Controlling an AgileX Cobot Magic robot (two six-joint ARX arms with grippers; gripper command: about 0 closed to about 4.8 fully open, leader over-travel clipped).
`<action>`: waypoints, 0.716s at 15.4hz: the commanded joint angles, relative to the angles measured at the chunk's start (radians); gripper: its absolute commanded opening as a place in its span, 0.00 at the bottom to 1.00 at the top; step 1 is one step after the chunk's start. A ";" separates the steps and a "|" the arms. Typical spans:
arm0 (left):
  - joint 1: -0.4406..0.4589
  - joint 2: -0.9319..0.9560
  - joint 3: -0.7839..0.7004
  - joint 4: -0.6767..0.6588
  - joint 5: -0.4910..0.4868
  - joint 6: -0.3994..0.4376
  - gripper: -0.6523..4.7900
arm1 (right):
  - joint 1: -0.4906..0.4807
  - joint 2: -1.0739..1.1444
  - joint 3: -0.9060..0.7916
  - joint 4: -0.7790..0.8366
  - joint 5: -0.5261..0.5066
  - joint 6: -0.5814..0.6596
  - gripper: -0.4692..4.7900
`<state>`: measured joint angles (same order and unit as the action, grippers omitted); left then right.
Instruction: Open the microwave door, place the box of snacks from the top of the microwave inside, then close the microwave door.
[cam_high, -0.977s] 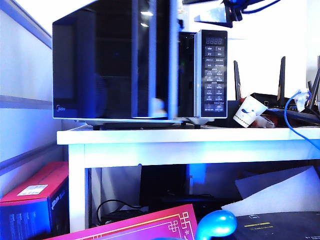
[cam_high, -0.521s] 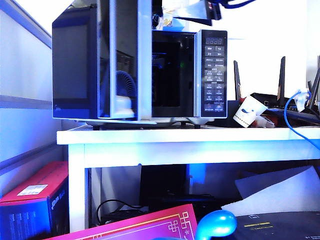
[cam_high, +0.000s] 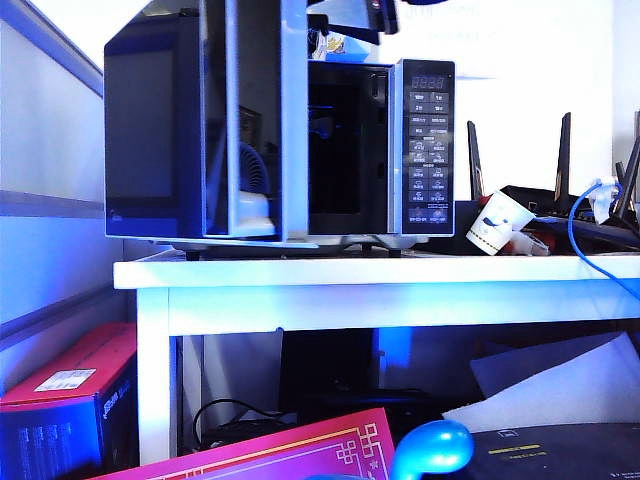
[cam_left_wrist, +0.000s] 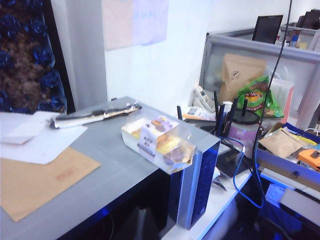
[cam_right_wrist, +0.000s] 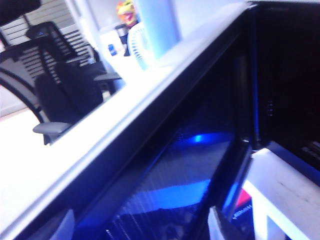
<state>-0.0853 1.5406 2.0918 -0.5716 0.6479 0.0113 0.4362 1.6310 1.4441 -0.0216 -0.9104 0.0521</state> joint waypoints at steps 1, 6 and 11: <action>-0.001 0.024 0.003 0.013 0.008 0.030 0.11 | 0.020 -0.008 0.004 0.002 -0.010 0.001 0.76; -0.016 0.061 -0.009 0.012 0.007 0.093 0.11 | 0.109 -0.009 0.005 0.003 -0.009 0.008 0.76; -0.032 0.061 -0.023 -0.007 0.009 0.124 0.11 | 0.234 -0.009 0.005 0.013 0.020 0.007 0.76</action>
<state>-0.1162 1.6058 2.0663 -0.5789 0.6506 0.1291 0.6643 1.6299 1.4441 -0.0269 -0.8921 0.0589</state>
